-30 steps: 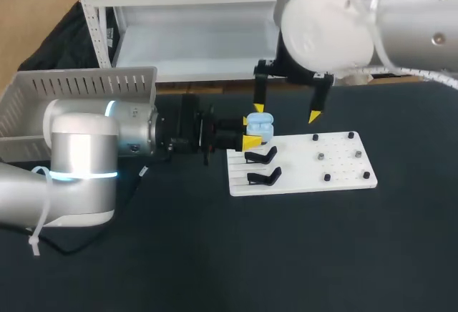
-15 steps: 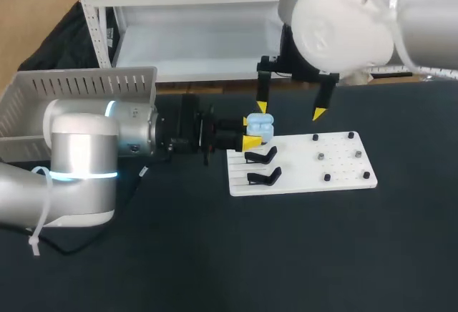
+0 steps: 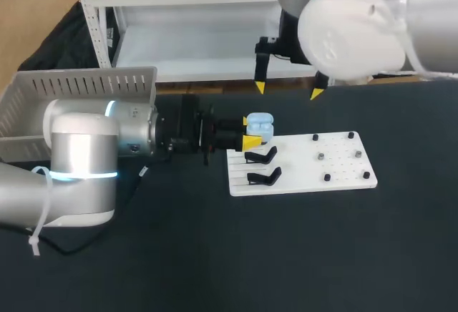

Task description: Pick up each earbud case from the left stands, insert the matching earbuds, close the lid, and place the case in the box.

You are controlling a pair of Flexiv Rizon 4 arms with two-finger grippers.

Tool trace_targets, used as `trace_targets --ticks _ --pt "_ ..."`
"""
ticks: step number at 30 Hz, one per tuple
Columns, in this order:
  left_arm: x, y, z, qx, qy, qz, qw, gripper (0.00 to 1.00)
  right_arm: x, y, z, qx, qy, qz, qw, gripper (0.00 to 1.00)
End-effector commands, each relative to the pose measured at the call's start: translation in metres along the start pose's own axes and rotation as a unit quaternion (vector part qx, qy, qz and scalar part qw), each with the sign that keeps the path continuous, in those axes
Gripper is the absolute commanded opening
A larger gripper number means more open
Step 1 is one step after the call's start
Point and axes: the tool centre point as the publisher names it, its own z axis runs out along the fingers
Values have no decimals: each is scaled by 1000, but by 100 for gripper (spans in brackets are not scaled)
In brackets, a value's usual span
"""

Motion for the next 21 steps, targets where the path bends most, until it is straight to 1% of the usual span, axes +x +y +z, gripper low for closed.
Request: trace_targets --ticks 1,6,11,21 --pt "0 0 0 -1 0 0 1000 0 -4 -3 17 4 4 4 1000 100" --pt "0 0 0 -1 0 0 1000 0 -7 -4 31 11 18 2 1000 100" --pt "0 0 0 -1 0 0 1000 0 -6 -7 36 12 28 5 1000 100" --pt "0 0 0 -1 0 0 1000 0 13 -13 48 5 58 10 998 100"
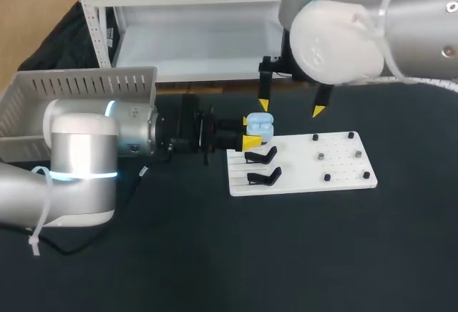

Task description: Pick up each earbud case from the left stands, insert the matching earbuds, close the lid, and place the case in the box.

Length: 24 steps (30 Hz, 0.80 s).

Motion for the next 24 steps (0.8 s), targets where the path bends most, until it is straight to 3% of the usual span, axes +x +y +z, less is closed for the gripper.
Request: trace_targets --ticks 1,8,20,24 --pt "0 0 0 -1 0 0 1000 0 8 -1 3 -6 7 -1 1000 100" --pt "0 0 0 -1 0 0 1000 0 27 6 1 -25 24 -9 999 100" --pt "0 0 0 -1 0 0 1000 0 38 11 -4 -33 45 -18 998 100" --pt "0 0 0 -1 0 0 1000 0 34 8 -13 -27 1 -8 1000 100"
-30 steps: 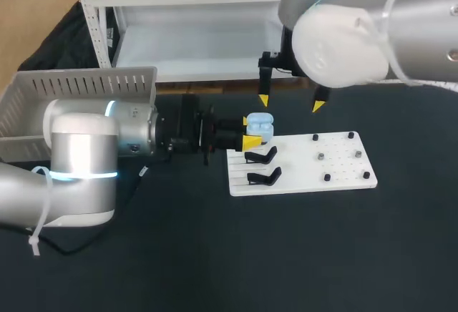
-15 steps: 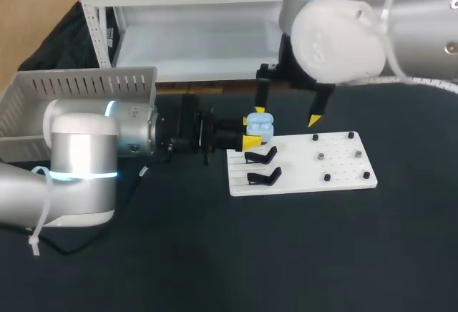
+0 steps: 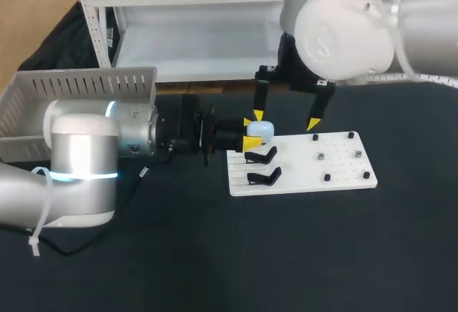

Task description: Pick up each earbud case from the left stands, insert the matching earbuds, close the lid, and place the case in the box.

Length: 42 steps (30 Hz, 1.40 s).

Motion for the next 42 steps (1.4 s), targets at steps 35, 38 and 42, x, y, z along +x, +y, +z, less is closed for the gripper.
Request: trace_targets --ticks 35,38,42 --pt "-11 105 -225 -311 218 -41 924 0 19 -21 -72 -50 -127 -39 990 100" --pt "-1 118 -249 -350 250 -58 901 0 19 -21 -72 -50 -127 -39 990 100" --pt "12 139 -278 -391 278 -73 874 0 19 -21 -72 -50 -127 -39 990 100"
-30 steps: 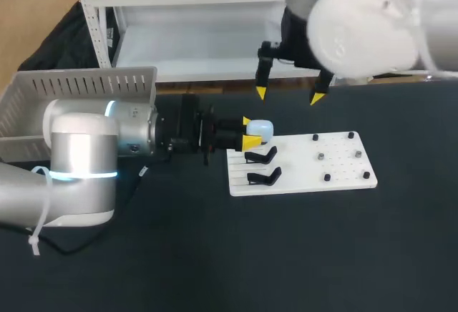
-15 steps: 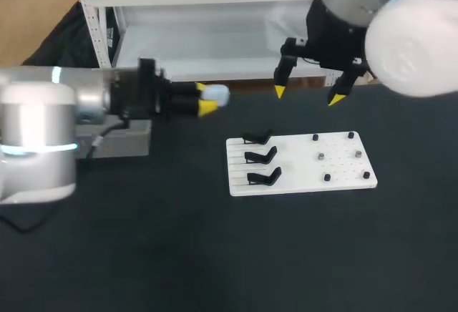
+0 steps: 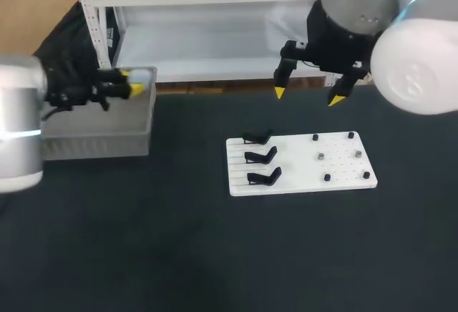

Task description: Pick up each earbud case from the left stands, insert the matching earbuds, close the lid, and place the case in the box.

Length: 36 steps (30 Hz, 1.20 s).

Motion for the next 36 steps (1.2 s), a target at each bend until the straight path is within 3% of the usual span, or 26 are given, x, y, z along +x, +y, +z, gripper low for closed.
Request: trace_targets --ticks 1,10,19,20,21,22,23,30,36 --pt "7 17 1 -95 50 -31 994 0 4 -1 -1 1 -10 2 1000 100" --pt "28 57 13 -116 69 -57 989 0 4 -1 -1 1 -10 2 1000 100" --pt "38 67 17 -113 60 -63 990 0 4 -1 -1 1 -10 2 1000 100" --pt "39 65 17 -110 58 -60 990 12 4 -1 -1 1 -10 2 1000 100" --pt "39 63 17 -108 58 -59 991 40 4 -1 -1 1 -10 2 1000 100" --pt "40 60 17 -104 58 -55 991 83 4 -1 -1 1 -10 2 1000 100" --pt "40 58 17 -102 58 -53 992 100 4 -1 -1 1 -10 2 1000 100" --pt "32 40 14 -85 44 -35 995 100 4 -1 -1 1 -10 2 1000 100" --pt "8 22 9 -75 0 -16 997 100 4 -1 -1 1 -10 2 1000 100"
